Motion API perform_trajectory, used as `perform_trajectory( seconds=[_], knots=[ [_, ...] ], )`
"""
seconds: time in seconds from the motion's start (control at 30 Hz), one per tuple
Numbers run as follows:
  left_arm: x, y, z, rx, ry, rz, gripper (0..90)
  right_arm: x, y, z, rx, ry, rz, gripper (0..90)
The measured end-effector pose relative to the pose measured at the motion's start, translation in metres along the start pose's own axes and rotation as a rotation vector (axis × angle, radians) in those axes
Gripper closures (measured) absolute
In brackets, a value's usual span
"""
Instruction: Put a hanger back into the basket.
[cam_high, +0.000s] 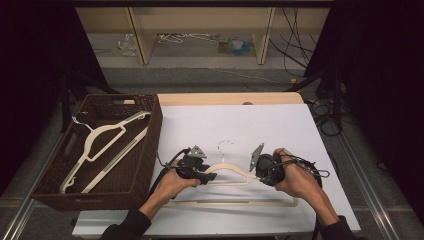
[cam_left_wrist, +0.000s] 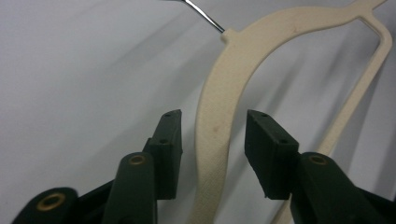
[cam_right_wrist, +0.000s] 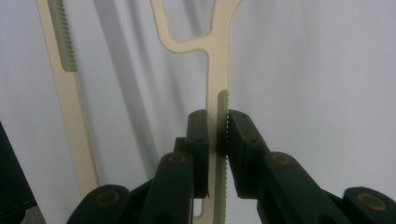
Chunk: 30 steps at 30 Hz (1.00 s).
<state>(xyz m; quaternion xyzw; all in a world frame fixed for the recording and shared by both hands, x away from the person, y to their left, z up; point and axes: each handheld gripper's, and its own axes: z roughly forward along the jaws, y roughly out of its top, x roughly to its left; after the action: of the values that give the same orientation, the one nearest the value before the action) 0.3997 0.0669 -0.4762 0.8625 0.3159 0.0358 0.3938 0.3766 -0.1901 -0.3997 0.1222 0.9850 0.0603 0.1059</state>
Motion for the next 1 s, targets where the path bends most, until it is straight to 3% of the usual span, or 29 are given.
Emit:
perform_trajectory(
  seconds=[0.1,0.13,0.23,0.43,0.57,0.67,0.73,0.77,0.87,0.93,1.0],
  knots=[
    [-0.003,0.002,-0.001,-0.011,-0.019,-0.006,61.9,0.001,0.001,-0.001,0.0,-0.007,-0.014,79.8],
    [-0.004,0.002,-0.002,-0.015,-0.017,0.001,66.6,-0.001,0.0,-0.001,-0.012,-0.011,-0.052,79.8],
    [0.0,0.004,-0.01,-0.033,-0.049,-0.018,70.6,0.001,-0.001,-0.001,-0.011,-0.005,-0.03,79.8],
    [-0.001,0.007,-0.024,-0.03,-0.103,-0.01,73.6,0.0,-0.003,-0.001,-0.036,0.002,-0.073,80.0],
    [-0.004,0.006,-0.033,-0.031,-0.164,-0.011,75.8,0.001,-0.007,0.003,-0.051,0.029,-0.086,80.3],
    [-0.009,0.005,-0.039,-0.007,-0.179,-0.002,77.1,0.002,-0.009,0.007,-0.065,0.04,-0.103,80.0],
    [-0.013,0.004,-0.041,-0.025,-0.179,-0.009,77.6,0.004,-0.009,0.005,-0.071,0.048,-0.099,79.1],
    [-0.013,0.005,-0.045,0.004,-0.191,-0.001,77.8,0.004,-0.009,0.004,-0.078,0.054,-0.093,78.2],
    [-0.016,0.005,-0.053,-0.002,-0.219,0.006,79.2,0.007,-0.01,0.001,-0.104,0.063,-0.066,71.7],
    [-0.021,0.004,-0.062,-0.007,-0.229,0.014,80.1,0.006,-0.01,-0.001,-0.11,0.05,-0.084,69.1],
    [-0.023,0.003,-0.066,-0.014,-0.229,0.021,81.6,0.009,-0.011,-0.006,-0.134,0.058,-0.023,60.6]
  ],
)
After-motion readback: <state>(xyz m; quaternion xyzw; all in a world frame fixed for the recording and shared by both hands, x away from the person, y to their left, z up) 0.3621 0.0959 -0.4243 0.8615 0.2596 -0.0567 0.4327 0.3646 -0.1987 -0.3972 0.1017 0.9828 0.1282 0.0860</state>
